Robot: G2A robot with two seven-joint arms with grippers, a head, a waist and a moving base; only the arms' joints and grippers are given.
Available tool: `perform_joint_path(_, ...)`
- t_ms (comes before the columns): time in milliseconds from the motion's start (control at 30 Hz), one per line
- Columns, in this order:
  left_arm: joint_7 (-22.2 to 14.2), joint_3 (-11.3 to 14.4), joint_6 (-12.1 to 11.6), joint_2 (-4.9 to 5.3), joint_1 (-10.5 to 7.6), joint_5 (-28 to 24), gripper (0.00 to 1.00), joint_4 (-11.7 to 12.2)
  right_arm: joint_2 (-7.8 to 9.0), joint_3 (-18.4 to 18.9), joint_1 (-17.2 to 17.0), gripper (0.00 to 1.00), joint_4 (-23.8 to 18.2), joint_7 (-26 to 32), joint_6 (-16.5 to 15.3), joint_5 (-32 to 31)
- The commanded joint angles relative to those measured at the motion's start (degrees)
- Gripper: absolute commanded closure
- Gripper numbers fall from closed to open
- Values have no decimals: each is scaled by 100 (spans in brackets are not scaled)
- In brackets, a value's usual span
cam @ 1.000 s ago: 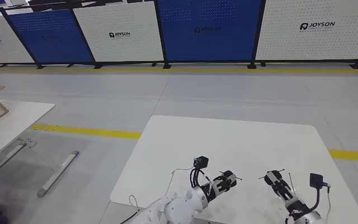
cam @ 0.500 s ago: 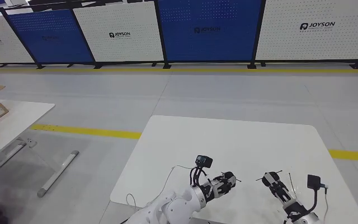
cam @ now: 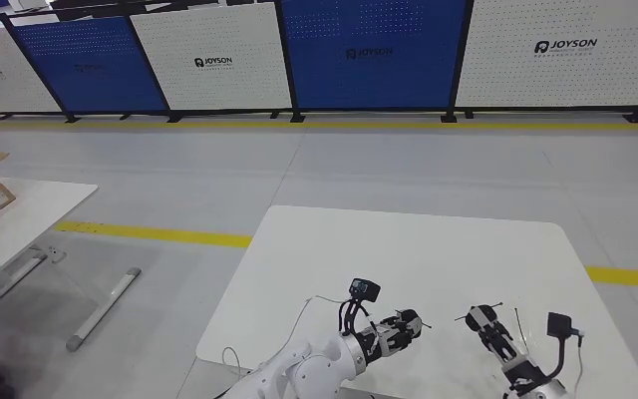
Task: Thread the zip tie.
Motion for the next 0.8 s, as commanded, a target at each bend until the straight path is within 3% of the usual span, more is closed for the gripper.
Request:
perform_joint_path(0, 0, 0, 0, 0, 0, 0, 100, 0, -19, -21, -60, 100, 6, -194, -106, -33)
perform_joint_path(300, 0, 0, 0, 0, 0, 0, 100, 0, -91, -252, -484, 100, -175, -1180, -106, -578)
perform_joint_path(600, 0, 0, 0, 0, 0, 0, 100, 0, -93, -267, -509, 100, -160, -1217, -106, -637)
perform_joint_path(767, 381, 38, 176, -61, -20, -241, 100, 106, -93, -267, -509, 100, -160, -1217, -106, -637)
